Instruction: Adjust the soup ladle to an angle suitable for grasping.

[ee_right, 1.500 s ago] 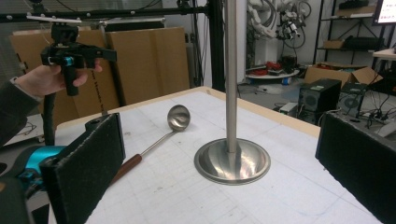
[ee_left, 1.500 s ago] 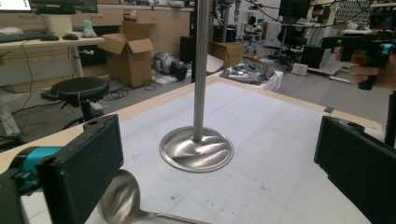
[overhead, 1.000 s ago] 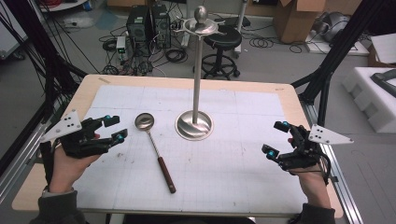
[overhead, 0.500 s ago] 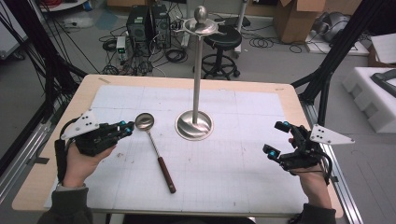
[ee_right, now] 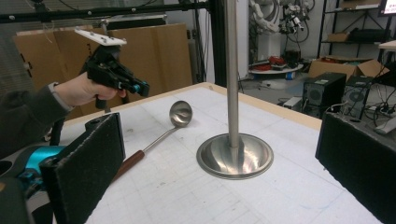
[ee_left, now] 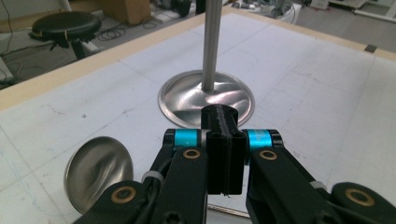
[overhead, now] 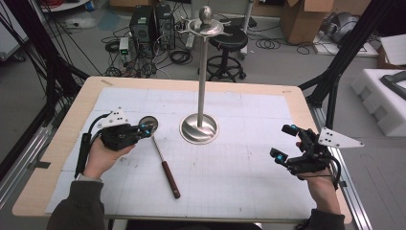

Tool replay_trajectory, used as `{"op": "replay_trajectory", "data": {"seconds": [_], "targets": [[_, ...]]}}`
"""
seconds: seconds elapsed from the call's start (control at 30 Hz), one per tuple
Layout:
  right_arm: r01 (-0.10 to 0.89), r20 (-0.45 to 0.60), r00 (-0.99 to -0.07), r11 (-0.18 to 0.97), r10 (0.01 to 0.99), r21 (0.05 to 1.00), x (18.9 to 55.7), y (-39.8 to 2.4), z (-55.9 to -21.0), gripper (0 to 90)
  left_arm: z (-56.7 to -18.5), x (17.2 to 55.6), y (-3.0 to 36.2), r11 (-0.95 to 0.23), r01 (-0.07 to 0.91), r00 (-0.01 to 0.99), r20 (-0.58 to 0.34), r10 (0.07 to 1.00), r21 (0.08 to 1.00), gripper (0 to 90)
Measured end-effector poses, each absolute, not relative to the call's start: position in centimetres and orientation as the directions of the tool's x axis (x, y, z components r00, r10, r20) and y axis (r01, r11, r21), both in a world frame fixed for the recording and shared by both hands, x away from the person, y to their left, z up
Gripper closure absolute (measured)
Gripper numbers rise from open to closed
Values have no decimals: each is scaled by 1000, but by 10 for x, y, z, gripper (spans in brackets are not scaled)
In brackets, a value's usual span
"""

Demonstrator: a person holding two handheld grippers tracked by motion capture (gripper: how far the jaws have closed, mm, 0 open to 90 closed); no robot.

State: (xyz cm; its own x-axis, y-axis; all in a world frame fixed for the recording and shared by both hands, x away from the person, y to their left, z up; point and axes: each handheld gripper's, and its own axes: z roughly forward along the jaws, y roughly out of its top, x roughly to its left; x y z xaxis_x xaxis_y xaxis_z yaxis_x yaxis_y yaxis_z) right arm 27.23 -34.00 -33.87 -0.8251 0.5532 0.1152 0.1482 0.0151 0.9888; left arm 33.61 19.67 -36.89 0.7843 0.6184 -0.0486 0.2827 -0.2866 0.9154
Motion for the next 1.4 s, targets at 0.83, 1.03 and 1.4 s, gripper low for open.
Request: {"op": "replay_trajectory", "data": {"seconds": [0.83,1.03,1.4], "targets": [[168,124,-828,31,546,985,276,-334,-341,3,-414,380,177,-403,386,743,-22,669,830,899],[176,127,-825,38,551,984,277,-334,-342,3,-423,388,176,-416,413,736,-29,677,810,899],[171,122,-833,42,539,984,278,-331,-342,3,-439,401,180,-445,440,736,-29,676,780,900]]}}
